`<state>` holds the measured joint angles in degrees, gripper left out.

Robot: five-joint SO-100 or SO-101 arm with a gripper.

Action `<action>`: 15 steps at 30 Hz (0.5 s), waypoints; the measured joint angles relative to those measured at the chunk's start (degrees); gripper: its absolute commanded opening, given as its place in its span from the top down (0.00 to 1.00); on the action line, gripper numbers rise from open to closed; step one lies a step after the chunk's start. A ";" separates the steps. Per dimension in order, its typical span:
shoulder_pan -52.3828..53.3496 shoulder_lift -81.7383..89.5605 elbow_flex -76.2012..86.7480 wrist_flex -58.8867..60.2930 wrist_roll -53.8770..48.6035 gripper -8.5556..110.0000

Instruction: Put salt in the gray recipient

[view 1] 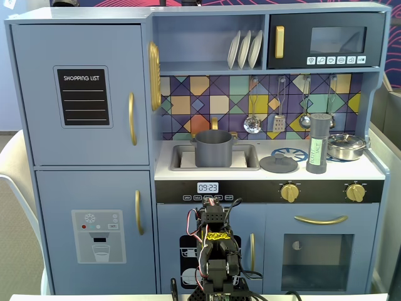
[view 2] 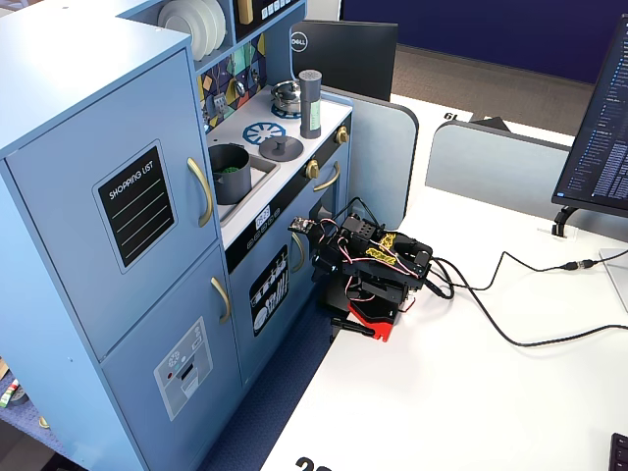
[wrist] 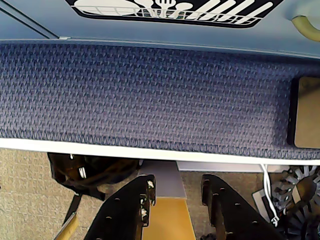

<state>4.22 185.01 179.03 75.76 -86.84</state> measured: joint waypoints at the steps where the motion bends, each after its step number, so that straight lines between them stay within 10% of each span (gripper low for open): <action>1: 0.00 0.00 0.00 0.00 0.00 0.93; 15: -0.53 0.00 0.00 -0.09 -0.62 0.93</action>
<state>3.69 185.01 179.03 75.67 -87.45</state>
